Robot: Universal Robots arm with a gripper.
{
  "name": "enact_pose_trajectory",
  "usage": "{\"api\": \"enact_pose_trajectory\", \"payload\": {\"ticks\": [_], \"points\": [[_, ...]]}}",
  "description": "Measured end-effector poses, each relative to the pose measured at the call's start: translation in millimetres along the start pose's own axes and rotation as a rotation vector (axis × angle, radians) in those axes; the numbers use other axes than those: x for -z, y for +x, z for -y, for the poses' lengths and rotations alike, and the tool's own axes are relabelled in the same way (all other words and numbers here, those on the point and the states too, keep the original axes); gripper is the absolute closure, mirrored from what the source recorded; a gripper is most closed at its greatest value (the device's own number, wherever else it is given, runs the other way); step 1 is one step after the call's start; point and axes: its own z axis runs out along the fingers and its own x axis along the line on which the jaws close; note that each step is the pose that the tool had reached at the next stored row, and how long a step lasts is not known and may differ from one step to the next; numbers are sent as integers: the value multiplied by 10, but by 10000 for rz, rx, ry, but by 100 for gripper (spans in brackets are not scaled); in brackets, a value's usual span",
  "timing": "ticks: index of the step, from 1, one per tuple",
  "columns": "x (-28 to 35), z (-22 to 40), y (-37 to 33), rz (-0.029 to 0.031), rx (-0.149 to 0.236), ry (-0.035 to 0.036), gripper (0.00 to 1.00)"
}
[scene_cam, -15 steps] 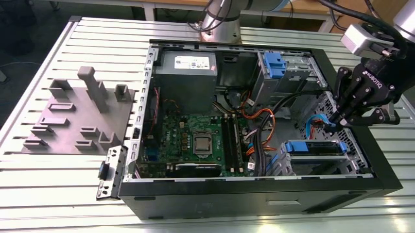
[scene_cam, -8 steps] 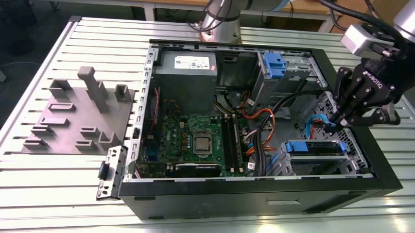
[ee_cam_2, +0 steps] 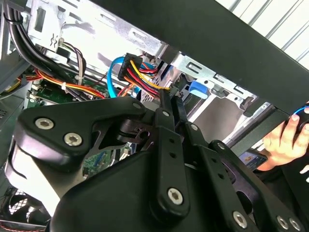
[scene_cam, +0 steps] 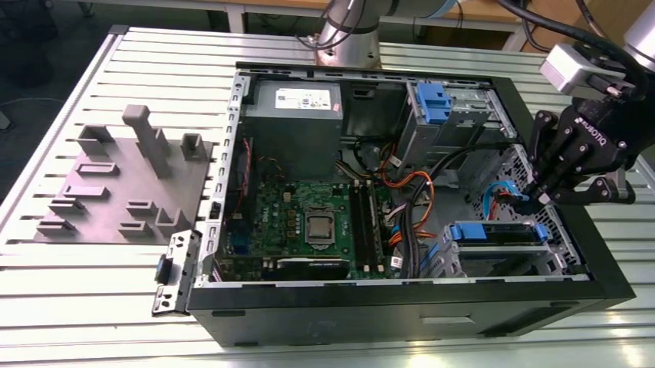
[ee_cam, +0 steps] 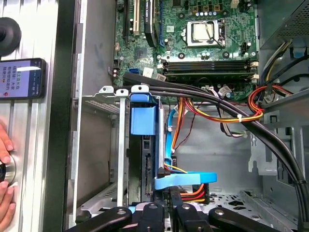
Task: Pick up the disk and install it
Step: 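Insert the first disk wire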
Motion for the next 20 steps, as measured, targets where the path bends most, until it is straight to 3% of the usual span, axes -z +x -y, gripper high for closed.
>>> {"api": "enact_pose_trajectory", "payload": {"ticks": [11,20], "points": [[-2,-2,14,-1,4,22,84],[-12,-16,67,1,3,94,84]]}}
